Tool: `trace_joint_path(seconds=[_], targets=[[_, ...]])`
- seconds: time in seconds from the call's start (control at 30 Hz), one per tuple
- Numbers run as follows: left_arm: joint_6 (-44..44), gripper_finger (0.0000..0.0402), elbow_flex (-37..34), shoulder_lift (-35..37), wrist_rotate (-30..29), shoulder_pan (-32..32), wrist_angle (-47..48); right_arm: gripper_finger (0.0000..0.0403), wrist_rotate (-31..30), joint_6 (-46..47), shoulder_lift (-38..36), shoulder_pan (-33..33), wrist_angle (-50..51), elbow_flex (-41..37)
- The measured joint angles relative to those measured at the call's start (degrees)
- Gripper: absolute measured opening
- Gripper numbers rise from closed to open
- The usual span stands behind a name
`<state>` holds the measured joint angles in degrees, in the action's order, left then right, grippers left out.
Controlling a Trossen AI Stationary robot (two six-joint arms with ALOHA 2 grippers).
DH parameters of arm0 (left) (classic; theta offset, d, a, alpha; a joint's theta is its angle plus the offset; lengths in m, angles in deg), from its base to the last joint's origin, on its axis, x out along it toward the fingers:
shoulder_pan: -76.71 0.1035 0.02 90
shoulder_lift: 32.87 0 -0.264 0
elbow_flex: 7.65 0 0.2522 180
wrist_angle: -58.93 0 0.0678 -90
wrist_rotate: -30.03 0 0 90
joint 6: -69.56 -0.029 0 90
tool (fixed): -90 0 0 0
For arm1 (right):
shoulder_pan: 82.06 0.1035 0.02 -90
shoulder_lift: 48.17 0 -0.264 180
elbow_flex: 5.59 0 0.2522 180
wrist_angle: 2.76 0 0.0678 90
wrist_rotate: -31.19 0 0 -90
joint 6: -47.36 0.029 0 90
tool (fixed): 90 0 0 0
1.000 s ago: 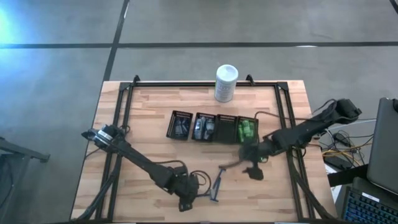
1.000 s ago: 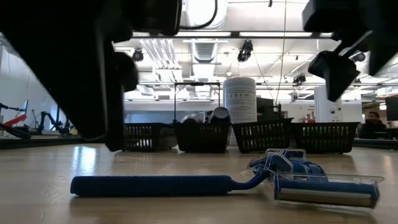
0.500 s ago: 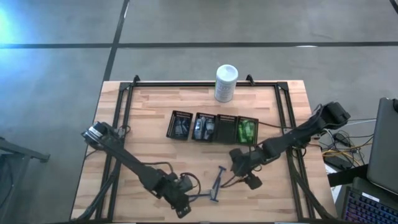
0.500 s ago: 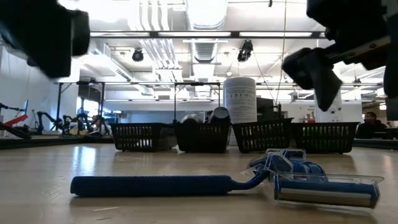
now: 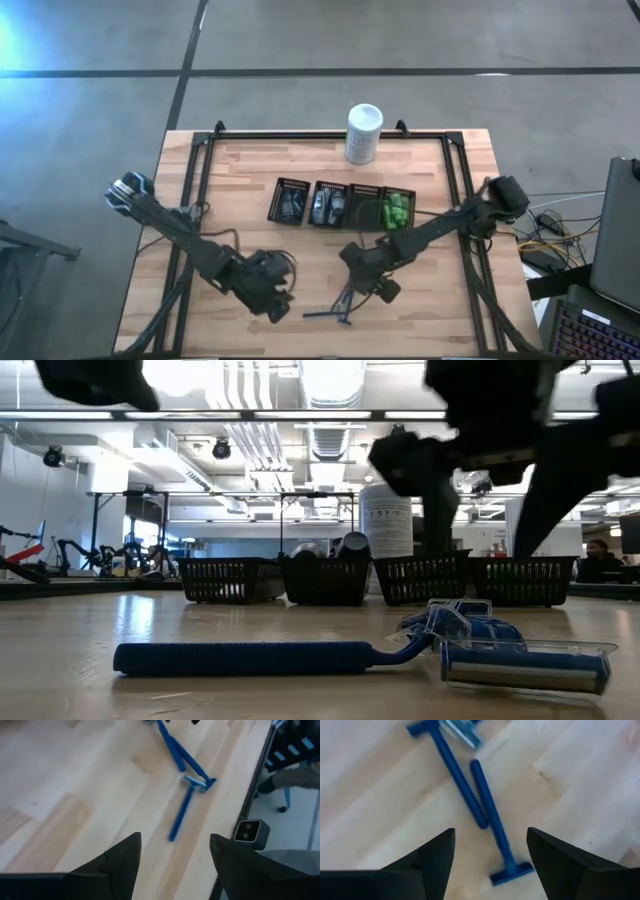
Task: Pick & Place Travel size toiletries
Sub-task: Put the blue razor into the middle right black bin
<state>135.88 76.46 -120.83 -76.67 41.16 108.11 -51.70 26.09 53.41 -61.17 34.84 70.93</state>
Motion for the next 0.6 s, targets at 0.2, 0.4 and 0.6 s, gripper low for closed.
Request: trace_joint_path(seconds=[0.2, 0.4, 0.6], targets=[[0.9, 0.0241, -11.7, 10.6, -1.5, 0.2, -6.2, 0.0227, -2.7, -6.6, 7.0, -1.6, 8.1, 7.2], [0.2, 0.0239, -20.8, 20.2, -4.9, 0.6, -10.5, 0.0209, -2.8, -8.2, 11.6, -2.0, 9.5, 11.0], [-4.0, 0.0239, -24.3, 26.8, -10.7, 2.1, -10.9, 0.0170, -2.8, -8.3, 14.6, -2.5, 13.8, 14.6]])
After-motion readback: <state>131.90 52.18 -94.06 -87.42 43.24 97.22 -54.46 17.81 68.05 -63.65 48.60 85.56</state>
